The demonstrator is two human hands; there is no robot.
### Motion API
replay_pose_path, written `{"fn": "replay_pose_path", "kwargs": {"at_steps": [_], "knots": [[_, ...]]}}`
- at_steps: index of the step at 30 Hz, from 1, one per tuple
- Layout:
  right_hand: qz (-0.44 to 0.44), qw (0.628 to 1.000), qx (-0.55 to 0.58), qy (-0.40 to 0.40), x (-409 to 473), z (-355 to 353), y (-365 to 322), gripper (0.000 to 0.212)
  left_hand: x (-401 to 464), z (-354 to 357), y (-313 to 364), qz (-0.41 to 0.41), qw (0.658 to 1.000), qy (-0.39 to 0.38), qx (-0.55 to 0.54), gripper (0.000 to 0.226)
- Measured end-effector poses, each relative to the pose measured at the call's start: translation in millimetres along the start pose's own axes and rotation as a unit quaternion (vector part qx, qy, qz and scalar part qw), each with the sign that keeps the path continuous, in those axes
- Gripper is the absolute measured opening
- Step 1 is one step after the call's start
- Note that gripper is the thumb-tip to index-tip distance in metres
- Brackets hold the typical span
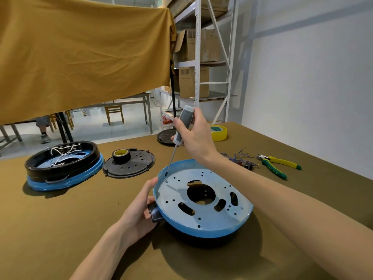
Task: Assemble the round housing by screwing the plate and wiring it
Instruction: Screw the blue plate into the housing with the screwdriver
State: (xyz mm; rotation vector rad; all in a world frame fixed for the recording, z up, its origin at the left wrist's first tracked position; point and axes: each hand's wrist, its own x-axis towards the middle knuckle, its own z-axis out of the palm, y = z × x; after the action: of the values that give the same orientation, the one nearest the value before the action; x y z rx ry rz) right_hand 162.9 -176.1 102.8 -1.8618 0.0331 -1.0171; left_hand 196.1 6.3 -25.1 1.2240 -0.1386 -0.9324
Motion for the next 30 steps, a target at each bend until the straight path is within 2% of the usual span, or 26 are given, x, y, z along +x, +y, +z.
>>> {"fn": "replay_pose_path", "kwargs": {"at_steps": [10,17,23,30], "knots": [[0.0,0.999,-0.032,-0.017,1.0,4.8,6.8,0.031,1.4,-1.6,-0.1,0.001,1.0,-0.017,0.011,0.071],[-0.02,0.996,-0.052,-0.064,3.3,4.7,0.8,0.032,1.4,-0.7,0.0,0.004,1.0,-0.011,0.016,0.07],[-0.012,0.999,-0.039,-0.034,1.2,2.7,0.5,0.034,-0.7,0.9,1.2,-0.003,1.0,-0.013,0.007,0.073],[-0.006,0.999,-0.029,-0.039,1.9,4.1,4.2,0.033,-0.7,1.7,1.6,-0.01,1.0,-0.003,-0.011,0.075]]}}
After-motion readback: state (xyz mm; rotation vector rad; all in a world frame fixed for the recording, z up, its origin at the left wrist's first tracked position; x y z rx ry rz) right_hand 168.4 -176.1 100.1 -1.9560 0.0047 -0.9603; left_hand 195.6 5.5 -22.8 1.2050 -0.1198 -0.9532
